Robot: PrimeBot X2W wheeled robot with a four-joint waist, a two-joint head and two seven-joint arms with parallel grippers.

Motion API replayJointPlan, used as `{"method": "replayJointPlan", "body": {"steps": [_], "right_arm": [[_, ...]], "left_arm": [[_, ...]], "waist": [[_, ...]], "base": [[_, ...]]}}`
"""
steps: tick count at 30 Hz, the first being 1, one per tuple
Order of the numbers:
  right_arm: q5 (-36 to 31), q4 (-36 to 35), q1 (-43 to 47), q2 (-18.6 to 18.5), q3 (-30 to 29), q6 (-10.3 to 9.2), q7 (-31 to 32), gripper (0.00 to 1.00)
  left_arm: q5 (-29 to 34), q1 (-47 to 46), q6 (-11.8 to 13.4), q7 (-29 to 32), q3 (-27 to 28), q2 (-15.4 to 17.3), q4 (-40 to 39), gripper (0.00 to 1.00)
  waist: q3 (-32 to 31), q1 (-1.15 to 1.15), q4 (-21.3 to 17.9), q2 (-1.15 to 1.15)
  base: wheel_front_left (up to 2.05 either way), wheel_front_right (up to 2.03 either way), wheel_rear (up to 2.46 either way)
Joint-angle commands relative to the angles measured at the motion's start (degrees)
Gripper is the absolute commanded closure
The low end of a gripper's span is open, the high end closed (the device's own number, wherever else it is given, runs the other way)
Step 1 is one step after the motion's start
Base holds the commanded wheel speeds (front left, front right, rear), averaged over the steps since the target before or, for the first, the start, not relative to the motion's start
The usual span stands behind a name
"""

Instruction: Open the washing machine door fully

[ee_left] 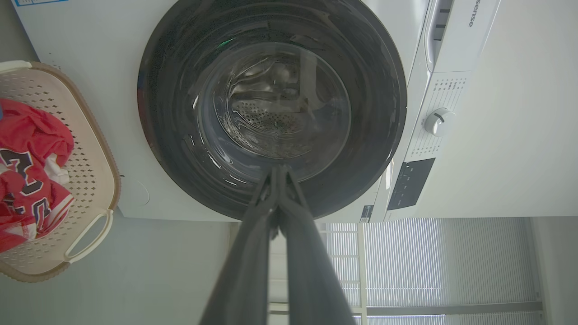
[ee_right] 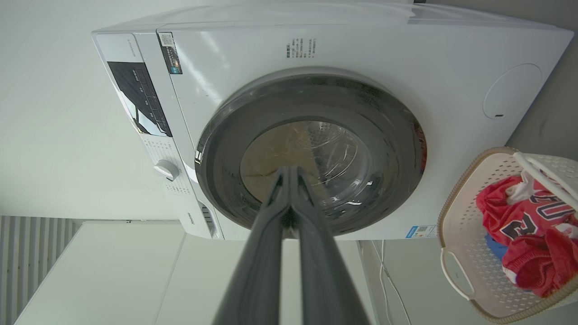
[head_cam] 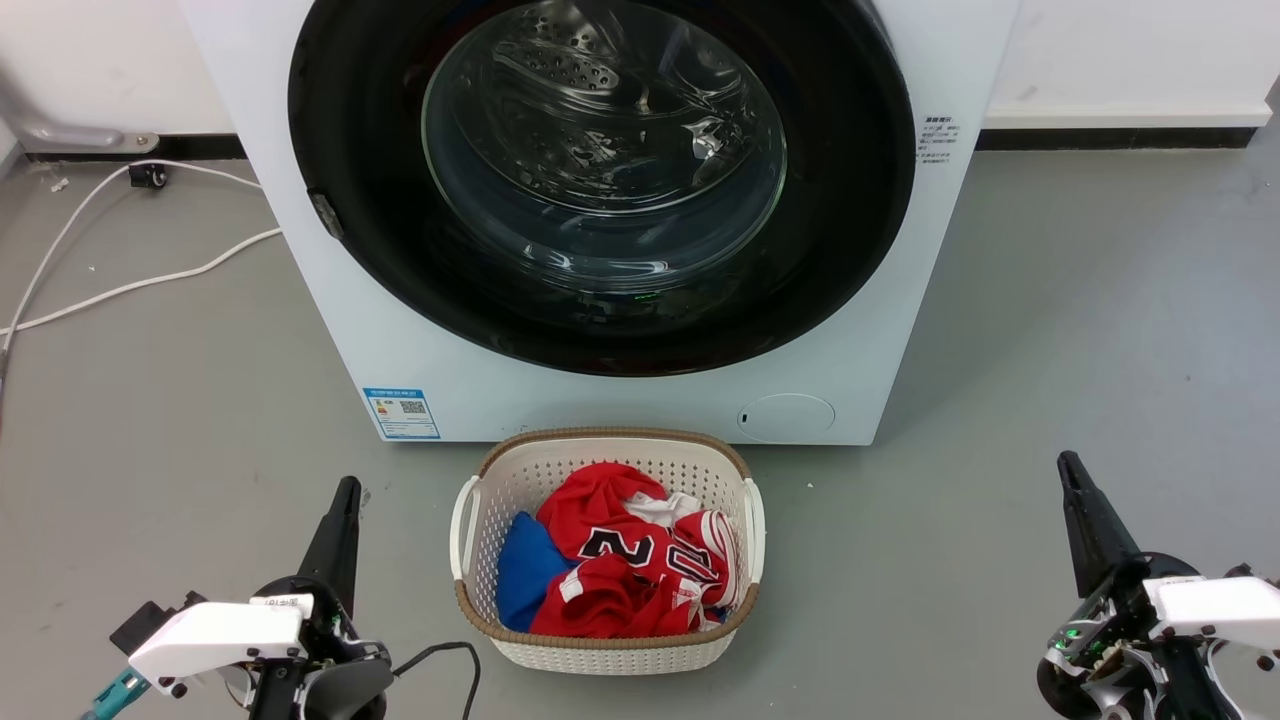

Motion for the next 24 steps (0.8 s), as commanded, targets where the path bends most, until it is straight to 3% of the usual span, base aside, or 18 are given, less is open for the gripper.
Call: {"method": "replayJointPlan", "body": {"steps": [1,2,3,15,24], "right_arm": [[-0.37,0.07,-0.7,0.21,-0.07,0.17,0.19,1.0],[-0.37,0.07,-0.7,0.21,-0.08,0.17,0.2,1.0],[0.0,0.0,0.0,0.01,-0.01,0.0,0.04,0.0],[-2.19,-1.5,1.77,-0.2,1.91,0.0,-2.58,0.0],[-12.07,-3.57,2.26,-1.89,3.57,0.02,-5.25,0.0]], "left_arm": [[0.08,-0.56,-0.19,0.04,0.23,-0.07,0.05,1.0],[0.08,-0.56,-0.19,0.05,0.23,-0.08,0.06,1.0],[0.0,0.0,0.0,0.01,0.01,0.0,0.0,0.0],[1.46,0.46,0.03,-2.48,-3.79,0.01,-0.95,0.0],[11.87,0.1,0.01,-5.26,-6.02,0.76,-3.38,0.0]], "waist": [[0.0,0.0,0.0,0.0],[0.0,0.0,0.0,0.0],[0.0,0.0,0.0,0.0],[0.03,0.0,-0.14,0.0],[0.01,0.0,-0.06,0.0]], "base": [[0.0,0.0,0.0],[0.0,0.0,0.0],[0.0,0.0,0.0],[0.0,0.0,0.0],[0.0,0.0,0.0]]}}
